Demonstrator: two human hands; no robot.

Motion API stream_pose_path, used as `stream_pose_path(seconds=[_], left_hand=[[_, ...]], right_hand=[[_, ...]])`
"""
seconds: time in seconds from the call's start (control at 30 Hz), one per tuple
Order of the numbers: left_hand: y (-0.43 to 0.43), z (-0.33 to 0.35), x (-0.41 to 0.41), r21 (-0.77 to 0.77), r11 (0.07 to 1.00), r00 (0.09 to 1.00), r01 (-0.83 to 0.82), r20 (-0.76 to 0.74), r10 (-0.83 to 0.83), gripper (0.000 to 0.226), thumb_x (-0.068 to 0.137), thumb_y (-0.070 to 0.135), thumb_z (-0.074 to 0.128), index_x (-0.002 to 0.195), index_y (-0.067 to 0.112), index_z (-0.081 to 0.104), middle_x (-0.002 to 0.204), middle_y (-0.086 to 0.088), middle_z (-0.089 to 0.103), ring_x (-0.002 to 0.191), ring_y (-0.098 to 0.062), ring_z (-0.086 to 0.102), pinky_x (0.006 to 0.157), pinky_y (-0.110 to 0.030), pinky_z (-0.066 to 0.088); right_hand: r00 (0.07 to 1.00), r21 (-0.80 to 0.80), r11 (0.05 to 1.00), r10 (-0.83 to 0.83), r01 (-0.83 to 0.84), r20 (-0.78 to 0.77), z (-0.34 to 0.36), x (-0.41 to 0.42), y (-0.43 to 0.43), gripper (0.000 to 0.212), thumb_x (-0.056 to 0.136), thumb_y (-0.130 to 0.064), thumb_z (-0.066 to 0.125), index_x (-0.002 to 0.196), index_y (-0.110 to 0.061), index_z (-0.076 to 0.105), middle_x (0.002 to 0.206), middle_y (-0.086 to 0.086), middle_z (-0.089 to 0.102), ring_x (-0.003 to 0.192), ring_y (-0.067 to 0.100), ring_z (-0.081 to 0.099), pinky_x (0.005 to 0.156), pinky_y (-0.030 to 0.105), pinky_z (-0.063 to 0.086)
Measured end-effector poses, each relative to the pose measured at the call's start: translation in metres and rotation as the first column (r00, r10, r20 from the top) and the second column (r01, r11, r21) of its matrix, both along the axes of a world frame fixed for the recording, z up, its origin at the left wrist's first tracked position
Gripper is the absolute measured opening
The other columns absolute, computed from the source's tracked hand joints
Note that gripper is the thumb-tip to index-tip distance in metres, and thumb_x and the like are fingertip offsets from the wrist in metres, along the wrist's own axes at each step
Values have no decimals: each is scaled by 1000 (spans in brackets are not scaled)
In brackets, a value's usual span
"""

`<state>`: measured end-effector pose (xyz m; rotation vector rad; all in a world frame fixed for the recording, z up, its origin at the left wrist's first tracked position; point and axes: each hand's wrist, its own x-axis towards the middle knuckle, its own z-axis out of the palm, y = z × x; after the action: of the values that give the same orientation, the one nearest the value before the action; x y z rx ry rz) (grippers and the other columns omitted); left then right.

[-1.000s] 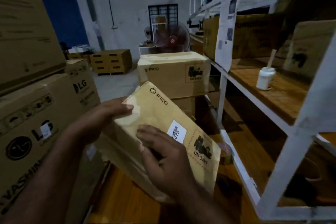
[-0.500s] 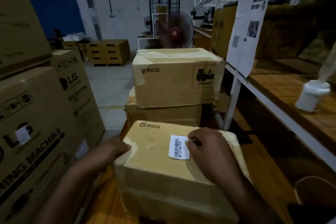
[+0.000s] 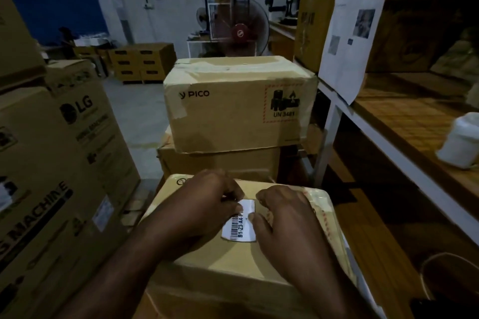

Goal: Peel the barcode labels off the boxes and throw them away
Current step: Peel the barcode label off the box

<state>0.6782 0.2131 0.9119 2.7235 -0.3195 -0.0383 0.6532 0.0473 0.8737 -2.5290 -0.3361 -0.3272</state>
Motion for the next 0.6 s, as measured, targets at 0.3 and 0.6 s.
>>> stream_pose_path(seconds=[0.3, 0.6], left_hand=[[-3, 2, 18, -16, 999, 993, -30, -118, 28, 4, 88, 23, 70, 90, 25, 70, 103, 6, 72, 94, -10, 65, 78, -27, 54], [8, -5, 40, -164, 984, 971, 70, -215, -105, 30, 86, 7, 67, 65, 29, 62, 67, 12, 61, 74, -12, 62, 79, -32, 56]], right_hand=[[998, 107, 992, -63, 64, -9, 3, 1, 2, 24, 94, -28, 59, 115, -23, 69, 113, -10, 65, 106, 7, 54, 92, 23, 44], [993, 103, 991, -83, 91, -80, 1, 23, 9, 31, 91, -23, 59, 120, -28, 67, 110, -8, 58, 106, 12, 56, 92, 39, 50]])
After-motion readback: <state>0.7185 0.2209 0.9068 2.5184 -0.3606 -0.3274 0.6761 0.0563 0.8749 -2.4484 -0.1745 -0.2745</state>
